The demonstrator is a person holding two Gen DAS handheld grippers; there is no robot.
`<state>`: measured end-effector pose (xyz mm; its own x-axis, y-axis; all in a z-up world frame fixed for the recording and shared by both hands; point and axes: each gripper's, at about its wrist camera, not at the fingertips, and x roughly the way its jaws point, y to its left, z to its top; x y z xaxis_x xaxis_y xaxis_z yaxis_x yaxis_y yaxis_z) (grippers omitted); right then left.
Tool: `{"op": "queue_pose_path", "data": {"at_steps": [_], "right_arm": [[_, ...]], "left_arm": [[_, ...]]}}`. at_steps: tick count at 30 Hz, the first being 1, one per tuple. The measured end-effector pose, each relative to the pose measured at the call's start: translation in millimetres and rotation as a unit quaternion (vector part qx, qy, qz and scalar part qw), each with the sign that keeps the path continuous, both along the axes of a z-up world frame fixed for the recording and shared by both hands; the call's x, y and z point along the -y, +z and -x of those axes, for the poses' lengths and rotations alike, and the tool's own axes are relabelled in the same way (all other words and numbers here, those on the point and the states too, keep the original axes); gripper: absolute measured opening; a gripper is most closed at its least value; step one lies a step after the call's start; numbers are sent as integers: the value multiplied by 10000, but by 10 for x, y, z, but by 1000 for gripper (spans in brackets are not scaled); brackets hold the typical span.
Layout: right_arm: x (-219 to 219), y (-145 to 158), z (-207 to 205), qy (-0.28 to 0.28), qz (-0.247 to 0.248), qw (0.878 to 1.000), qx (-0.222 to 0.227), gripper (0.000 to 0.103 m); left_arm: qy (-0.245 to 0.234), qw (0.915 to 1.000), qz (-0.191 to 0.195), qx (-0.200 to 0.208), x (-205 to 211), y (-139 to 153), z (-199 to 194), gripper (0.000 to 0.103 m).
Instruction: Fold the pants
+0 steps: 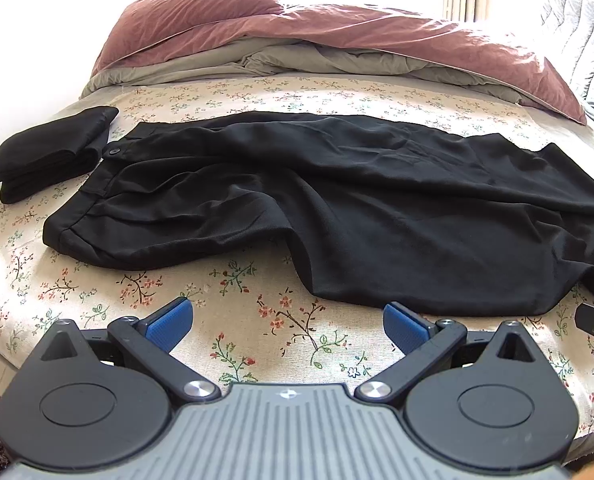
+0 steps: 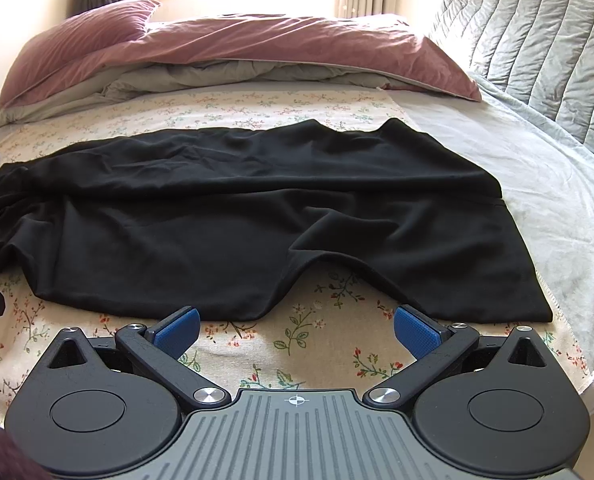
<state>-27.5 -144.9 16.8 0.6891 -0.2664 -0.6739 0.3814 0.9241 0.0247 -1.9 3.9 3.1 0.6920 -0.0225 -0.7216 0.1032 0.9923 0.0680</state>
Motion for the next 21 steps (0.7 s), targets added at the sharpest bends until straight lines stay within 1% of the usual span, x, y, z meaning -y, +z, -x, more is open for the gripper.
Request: {"op": "queue_pose_path", "data": {"at_steps": [21], "right_arm": [[6,6,-22,30,-21,10000,-46,103]], "left_arm": [[-37,10000,-3,18,-10,-8,11,103]]}}
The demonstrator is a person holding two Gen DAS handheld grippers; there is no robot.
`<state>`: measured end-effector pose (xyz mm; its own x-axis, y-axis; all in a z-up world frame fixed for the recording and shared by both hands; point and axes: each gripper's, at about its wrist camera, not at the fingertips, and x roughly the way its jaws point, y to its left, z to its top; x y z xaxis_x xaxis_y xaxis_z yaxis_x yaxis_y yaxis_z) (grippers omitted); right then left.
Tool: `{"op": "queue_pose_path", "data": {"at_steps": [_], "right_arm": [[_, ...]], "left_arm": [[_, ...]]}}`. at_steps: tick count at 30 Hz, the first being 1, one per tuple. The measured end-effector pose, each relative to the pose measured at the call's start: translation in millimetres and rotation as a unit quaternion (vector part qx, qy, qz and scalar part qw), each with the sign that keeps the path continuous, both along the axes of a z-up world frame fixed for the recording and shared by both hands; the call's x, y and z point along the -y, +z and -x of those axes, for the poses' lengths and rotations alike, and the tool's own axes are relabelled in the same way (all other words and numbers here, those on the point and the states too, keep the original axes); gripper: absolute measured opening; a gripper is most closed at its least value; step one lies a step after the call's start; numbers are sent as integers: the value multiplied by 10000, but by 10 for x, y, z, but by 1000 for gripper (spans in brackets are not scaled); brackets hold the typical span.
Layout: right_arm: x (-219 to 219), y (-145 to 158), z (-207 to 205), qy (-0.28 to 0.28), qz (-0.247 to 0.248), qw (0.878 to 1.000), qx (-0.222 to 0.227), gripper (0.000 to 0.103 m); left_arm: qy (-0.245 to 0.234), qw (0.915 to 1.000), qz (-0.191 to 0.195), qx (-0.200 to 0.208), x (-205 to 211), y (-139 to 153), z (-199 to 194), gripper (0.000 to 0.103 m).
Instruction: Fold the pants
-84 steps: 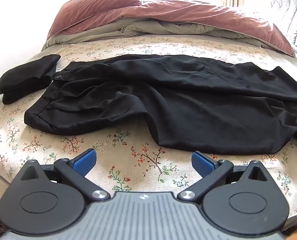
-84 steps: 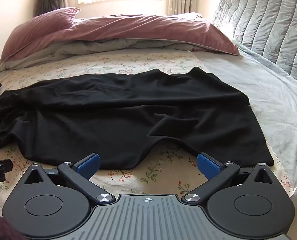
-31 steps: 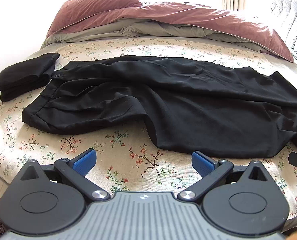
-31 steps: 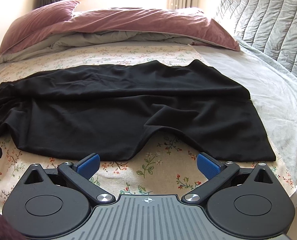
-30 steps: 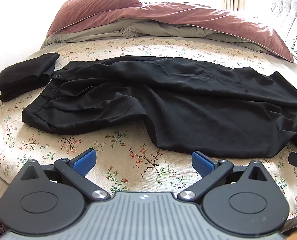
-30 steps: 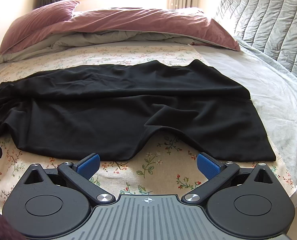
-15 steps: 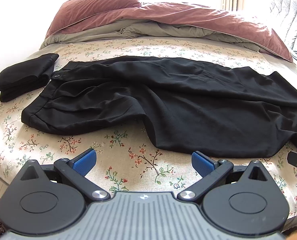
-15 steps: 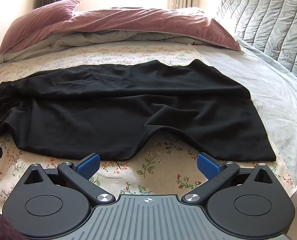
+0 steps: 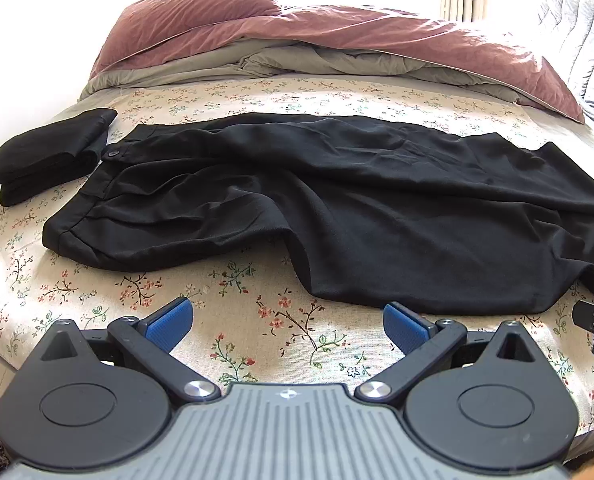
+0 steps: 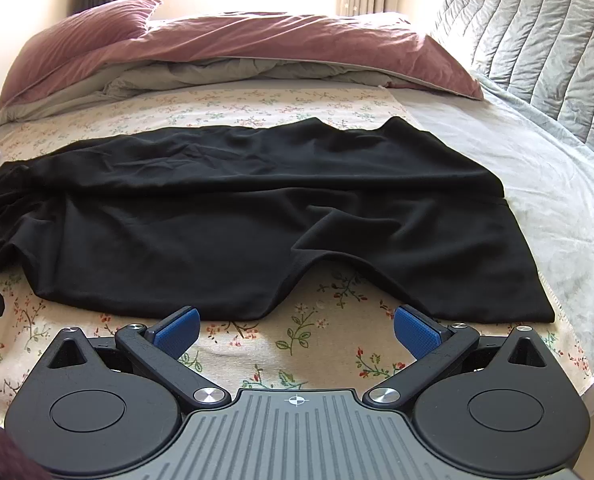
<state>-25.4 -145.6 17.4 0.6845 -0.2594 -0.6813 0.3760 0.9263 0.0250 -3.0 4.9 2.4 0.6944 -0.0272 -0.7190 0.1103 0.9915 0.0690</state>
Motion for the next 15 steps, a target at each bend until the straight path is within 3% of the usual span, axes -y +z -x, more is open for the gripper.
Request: {"op": "queue_pose_path", "data": {"at_steps": [15], "right_arm": [[55,-24,-19,-91,10,9999,-62,103]], "left_arm": [[-52,9999,-97,14,55,-27,-9,103]]}}
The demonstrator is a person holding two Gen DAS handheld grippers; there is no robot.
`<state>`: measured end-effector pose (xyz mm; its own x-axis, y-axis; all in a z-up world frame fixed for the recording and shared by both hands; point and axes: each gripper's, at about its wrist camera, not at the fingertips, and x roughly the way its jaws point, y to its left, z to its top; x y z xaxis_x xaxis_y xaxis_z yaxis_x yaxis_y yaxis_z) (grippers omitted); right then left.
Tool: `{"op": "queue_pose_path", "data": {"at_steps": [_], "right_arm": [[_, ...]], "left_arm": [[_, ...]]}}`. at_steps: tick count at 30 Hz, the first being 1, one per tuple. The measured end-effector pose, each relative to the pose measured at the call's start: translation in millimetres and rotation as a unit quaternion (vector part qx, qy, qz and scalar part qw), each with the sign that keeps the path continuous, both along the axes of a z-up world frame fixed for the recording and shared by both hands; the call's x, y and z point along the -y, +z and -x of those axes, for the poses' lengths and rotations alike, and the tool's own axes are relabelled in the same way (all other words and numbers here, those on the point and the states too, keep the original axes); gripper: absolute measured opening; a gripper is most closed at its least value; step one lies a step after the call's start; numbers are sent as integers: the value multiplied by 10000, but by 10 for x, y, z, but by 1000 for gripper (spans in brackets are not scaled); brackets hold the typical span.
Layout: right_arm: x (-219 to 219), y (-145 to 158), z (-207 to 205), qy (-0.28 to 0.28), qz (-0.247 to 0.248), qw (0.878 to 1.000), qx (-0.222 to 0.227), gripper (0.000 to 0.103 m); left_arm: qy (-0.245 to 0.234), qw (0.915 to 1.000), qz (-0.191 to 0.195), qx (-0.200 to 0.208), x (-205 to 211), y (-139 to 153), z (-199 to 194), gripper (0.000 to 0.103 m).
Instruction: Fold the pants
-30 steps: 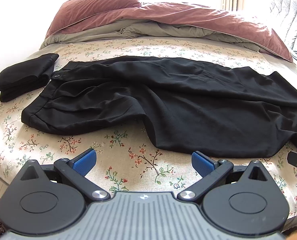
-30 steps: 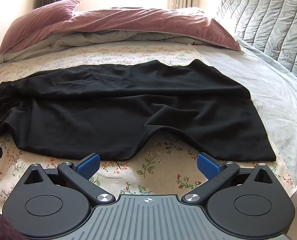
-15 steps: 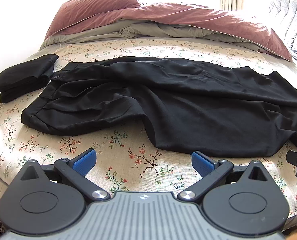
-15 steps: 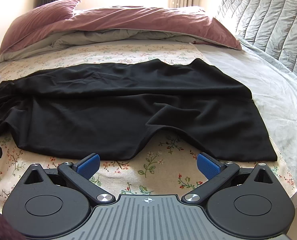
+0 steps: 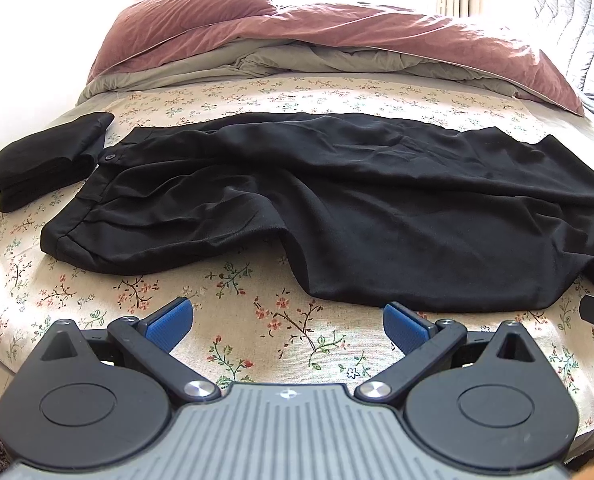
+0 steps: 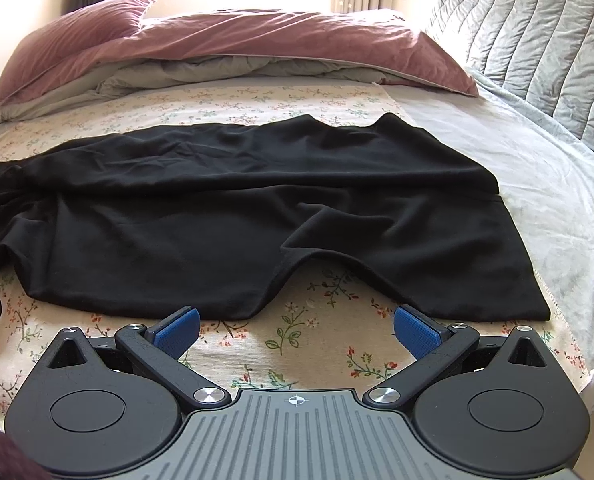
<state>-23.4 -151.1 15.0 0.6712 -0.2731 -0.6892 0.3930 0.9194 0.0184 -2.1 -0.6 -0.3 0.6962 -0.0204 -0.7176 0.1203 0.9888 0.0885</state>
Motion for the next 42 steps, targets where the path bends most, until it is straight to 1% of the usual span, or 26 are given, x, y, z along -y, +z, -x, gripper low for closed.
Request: {"op": "queue_pose_path", "data": {"at_steps": [8,10,13,14,15,16,17,18,19,22,24,26,29,31,34,36,38,39,41,42], "right_arm": [[44,-14,0,-80,21,10000,-41,103],[80,-38,-18,-116,14,9999,-90,103],[185,-108,-7,-103,40,9999,-76,103],[206,-137,14,-31,125,9999,-19,103],[214,-175,34,118,348,9993,-13,103],[213,-212,41,199,605,9979,-93,103],[224,-248,50,201,782,9966,-159,103],[261,-280,67,208,804,9964,-179,103],[317,-306,87,223,671,9974,-164,103],[569,-394,124,84,-45,9996,-274,103],[752,-459,158,-135,-462,9983,-331,103],[935,-516,190,-399,-750,9958,-333,103],[1194,-587,255,-758,-1133,9903,-251,103],[1351,-613,310,-1007,-1402,9849,-149,103],[1487,-606,357,-1207,-1671,9785,39,102],[1581,-608,353,-1397,-1845,9727,155,102],[1653,-626,335,-1578,-1878,9692,232,101],[1700,-644,312,-1714,-1858,9671,277,99],[1774,-671,281,-1927,-1761,9647,348,95],[1813,-682,261,-2035,-1657,9643,368,89]], "left_arm": [[-19,10000,48,13,-13,-7,-18,103],[-46,9999,39,146,-35,-10,-36,103],[-175,9989,-125,418,-88,-43,-87,103],[-236,9985,-191,453,-115,-63,-110,103],[-262,9983,-261,440,-150,-85,-145,103],[-261,9985,-244,406,-206,-109,-180,103],[-245,9989,-118,371,-280,-134,-211,103],[-211,9992,35,330,-355,-158,-243,103],[-147,9993,228,259,-452,-190,-285,103],[-66,9981,619,-32,-726,-279,-423,103],[159,9962,824,-217,-944,-355,-527,103],[458,9937,961,-362,-1174,-437,-625,103],[853,9858,1364,-487,-1553,-538,-723,103],[1067,9779,1723,-504,-1782,-576,-773,102],[1353,9656,2191,-361,-2064,-552,-833,96],[1597,9566,2426,-253,-2205,-540,-889,94],[1890,9441,2697,-171,-2350,-570,-980,87],[2013,9379,2821,-135,-2415,-593,-1019,84],[2269,9237,3088,8,-2561,-638,-1078,74],[2377,9183,3164,72,-2611,-655,-1103,70]]}}
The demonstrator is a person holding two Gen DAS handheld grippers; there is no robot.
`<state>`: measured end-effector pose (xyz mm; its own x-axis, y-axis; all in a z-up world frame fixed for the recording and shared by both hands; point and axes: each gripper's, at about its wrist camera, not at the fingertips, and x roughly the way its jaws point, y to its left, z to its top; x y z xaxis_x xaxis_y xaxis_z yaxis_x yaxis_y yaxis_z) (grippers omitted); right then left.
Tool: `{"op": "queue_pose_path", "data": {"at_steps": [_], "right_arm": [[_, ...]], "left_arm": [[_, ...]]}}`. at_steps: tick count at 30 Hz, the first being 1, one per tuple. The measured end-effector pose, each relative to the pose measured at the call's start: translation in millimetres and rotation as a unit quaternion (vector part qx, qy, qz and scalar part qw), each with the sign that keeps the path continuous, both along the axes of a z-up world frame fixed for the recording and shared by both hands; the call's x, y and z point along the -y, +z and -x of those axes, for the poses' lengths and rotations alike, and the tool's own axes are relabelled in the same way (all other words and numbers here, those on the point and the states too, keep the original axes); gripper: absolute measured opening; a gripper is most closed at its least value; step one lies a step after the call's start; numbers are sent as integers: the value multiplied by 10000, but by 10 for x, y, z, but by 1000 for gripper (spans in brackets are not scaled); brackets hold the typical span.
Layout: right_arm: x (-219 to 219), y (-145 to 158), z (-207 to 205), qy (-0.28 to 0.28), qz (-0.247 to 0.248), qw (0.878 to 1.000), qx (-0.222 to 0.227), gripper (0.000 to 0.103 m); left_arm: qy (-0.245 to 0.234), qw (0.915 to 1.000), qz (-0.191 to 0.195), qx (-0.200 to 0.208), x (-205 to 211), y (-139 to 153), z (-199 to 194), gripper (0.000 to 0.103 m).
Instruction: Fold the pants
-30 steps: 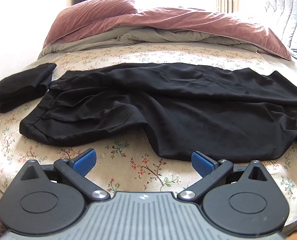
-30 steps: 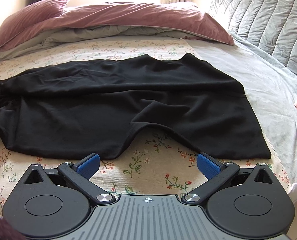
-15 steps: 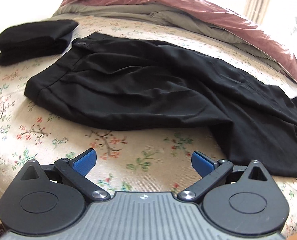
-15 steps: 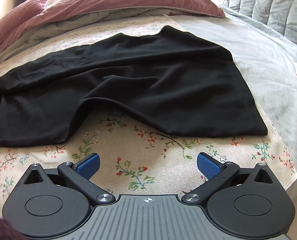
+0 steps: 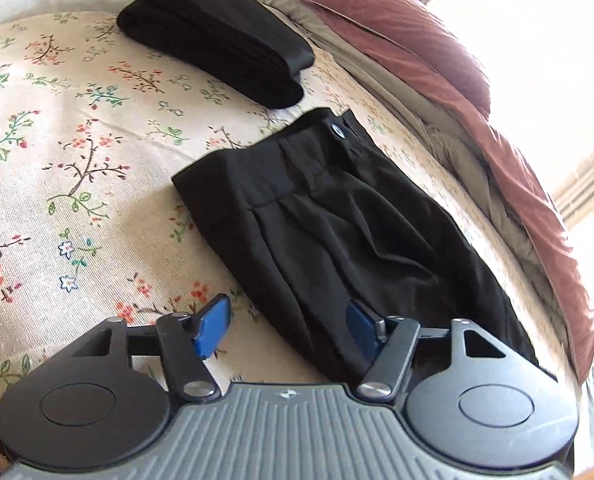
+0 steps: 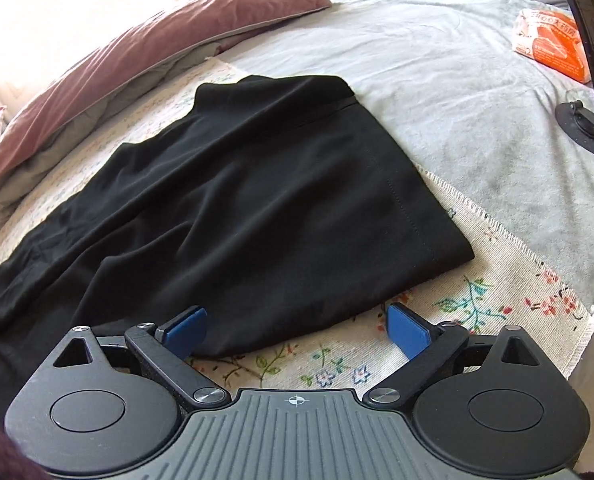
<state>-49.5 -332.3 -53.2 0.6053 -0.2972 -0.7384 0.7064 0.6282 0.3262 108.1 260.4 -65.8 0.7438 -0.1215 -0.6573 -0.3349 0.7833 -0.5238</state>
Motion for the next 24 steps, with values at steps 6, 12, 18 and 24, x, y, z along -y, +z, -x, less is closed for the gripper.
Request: {"op": "queue_pose_path", "data": {"at_steps": [6,12,18,24], "right_arm": [[155,-21,-50,-508,850,9945,-349,22],[195,83,-26,-468,1423,9864,-676,0],[319,271,92,-468,1689,9813,-794,0],[442,362,177,-437,1668,9801,-984,0]], "left_arm": [[385,9993,-16,-12,-174,-53,-51,14],[367,9966,-737,56,-160,134,-4,11],[550,9896,-1332,-7,-262,385,49,11],[452,9842,-1706,-125,-346,548,115,11]]}}
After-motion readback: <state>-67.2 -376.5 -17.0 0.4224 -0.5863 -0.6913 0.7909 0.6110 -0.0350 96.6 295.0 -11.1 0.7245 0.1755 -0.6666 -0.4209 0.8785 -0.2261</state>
